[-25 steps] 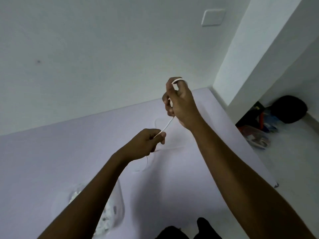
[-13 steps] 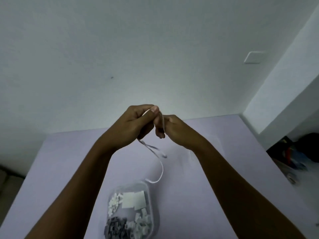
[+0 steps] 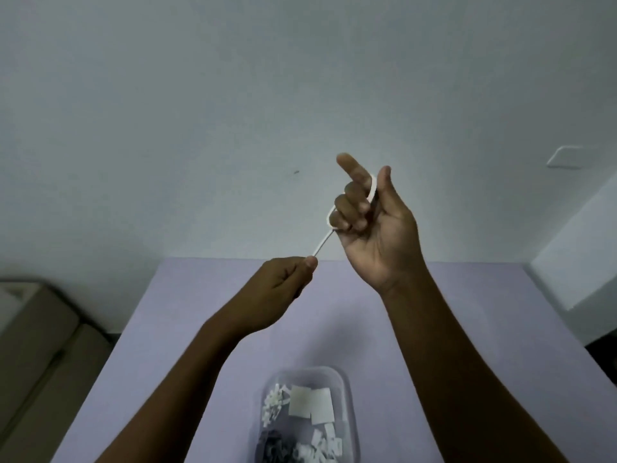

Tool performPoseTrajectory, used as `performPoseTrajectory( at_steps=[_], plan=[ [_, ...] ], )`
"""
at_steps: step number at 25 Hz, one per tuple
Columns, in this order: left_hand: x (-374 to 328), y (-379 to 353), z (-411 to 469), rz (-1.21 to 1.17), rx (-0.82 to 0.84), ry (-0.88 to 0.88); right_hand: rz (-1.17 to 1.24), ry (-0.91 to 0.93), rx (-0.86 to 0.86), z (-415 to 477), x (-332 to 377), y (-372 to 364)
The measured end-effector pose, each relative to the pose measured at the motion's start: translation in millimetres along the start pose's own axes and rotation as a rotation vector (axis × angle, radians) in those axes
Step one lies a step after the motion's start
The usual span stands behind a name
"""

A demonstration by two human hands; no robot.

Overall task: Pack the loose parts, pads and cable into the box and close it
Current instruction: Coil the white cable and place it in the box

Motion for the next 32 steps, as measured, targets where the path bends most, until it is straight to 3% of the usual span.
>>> performPoseTrajectory(
  at_steps=[2,4,6,7,9,12,13,15,18,20,22,24,25,28,30,32],
  plan=[
    [-7.1,9.6,-13.0,0.089,0.03,0.007,-0.326,0.039,-0.103,11.4,-15.2,9.0],
    [-15.8,23.1,-23.9,0.199,0.079,0.015,-0.98,-0.05,-0.147,12.3,-33.3,19.5],
    [-23.3,43.5,-35.5,0.277,0.106,0.058,-1.44,-0.261,-0.02,5.7,-56.0,27.9],
    [-26.5,55.5,-41.1,0.31,0.088,0.086,-1.486,-0.368,0.021,1.1,-60.9,32.1],
    [-30.8,80.0,-49.7,0.347,-0.051,0.101,-1.35,-0.535,0.085,-4.7,-61.0,34.6],
    [-34.5,104.1,-55.4,0.284,-0.452,-0.047,-0.745,-0.703,0.195,-10.6,-50.9,9.9],
    [-33.7,103.6,-52.4,0.233,-0.53,-0.087,-0.473,-0.657,0.236,-9.0,-44.3,-6.0],
    [-27.3,88.1,-35.6,0.126,-0.481,-0.078,-0.028,-0.419,0.293,1.5,-24.6,-36.8],
    [-15.7,50.5,-15.5,0.114,-0.235,-0.011,0.211,0.004,0.187,22.4,-5.0,-50.1],
    [-14.0,31.6,-13.7,0.173,-0.122,-0.002,0.087,0.17,0.021,29.3,-3.6,-35.3],
    [-17.8,23.6,-19.5,0.216,-0.083,-0.026,-0.391,0.208,-0.137,25.3,-4.4,-10.3],
    [-23.7,31.1,-28.3,0.268,-0.138,-0.064,-0.963,0.032,-0.186,14.9,-11.4,13.9],
    [-26.6,39.2,-32.6,0.304,-0.19,-0.077,-1.099,-0.116,-0.164,7.9,-16.3,22.7],
    [-36.6,60.5,-39.4,0.31,-0.314,-0.086,-1.174,-0.479,0.009,-13.9,-28.6,27.0],
    [-45.4,63.0,-37.8,0.261,-0.362,-0.124,-1.218,-0.571,0.076,-21.6,-31.9,16.5],
    [-56.4,63.6,-34.5,0.244,-0.425,-0.175,-1.082,-0.603,0.094,-25.2,-34.6,5.2]
  ],
)
Point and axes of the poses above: each hand's wrist, its own z-axis towards the middle knuckle, its own y-axis out of the back of the hand, x = y × z, the point moved 3 cm from there along z, towards the middle knuckle, and after that the axes turned 14 degrees about x, right-handed, at the moved point
